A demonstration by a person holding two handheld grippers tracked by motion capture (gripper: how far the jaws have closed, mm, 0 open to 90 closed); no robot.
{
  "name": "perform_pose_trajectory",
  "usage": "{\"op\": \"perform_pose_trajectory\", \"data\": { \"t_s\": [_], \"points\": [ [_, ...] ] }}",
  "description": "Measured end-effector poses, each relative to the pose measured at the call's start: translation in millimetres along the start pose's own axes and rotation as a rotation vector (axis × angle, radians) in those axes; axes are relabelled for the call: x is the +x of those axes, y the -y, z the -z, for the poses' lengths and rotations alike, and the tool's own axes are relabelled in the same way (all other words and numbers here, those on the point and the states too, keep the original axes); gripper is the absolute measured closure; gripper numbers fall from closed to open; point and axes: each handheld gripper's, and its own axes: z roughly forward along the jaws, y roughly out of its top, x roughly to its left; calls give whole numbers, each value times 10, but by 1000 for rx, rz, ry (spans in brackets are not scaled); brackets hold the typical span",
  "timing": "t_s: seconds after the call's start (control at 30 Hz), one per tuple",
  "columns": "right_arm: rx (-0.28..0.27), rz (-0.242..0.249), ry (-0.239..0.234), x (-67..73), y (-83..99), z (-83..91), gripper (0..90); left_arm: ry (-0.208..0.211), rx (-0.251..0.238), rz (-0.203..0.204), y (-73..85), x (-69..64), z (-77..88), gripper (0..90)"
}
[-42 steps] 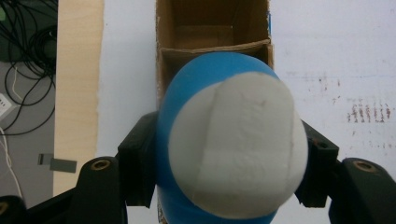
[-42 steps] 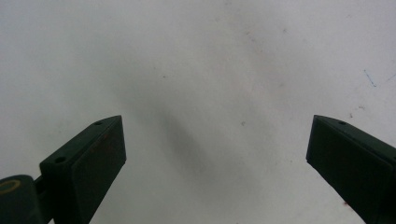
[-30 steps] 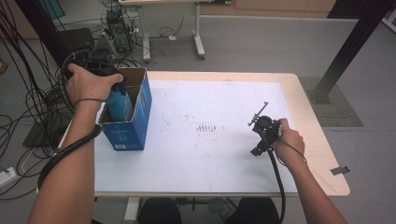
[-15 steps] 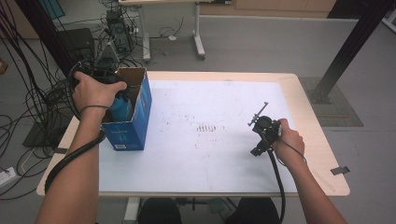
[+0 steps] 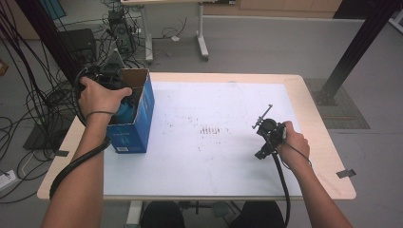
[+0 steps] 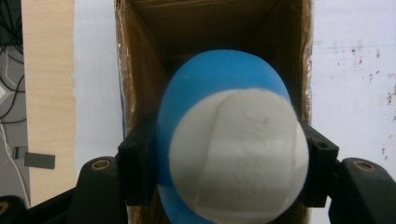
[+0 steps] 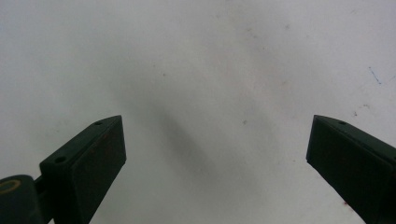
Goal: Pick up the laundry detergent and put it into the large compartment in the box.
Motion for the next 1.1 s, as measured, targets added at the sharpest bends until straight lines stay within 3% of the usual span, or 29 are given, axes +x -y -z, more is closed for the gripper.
{"op": "perform_pose_trajectory", "data": {
  "t_s": [0.67,1.1],
  "points": [
    [9,-6,-2,-6,5,-20,44,9,43,10,29,52,-233,373],
    [11,-10,-4,-16,-3,-42,44,2,39,4,8,34,-260,373]
  ]
}}
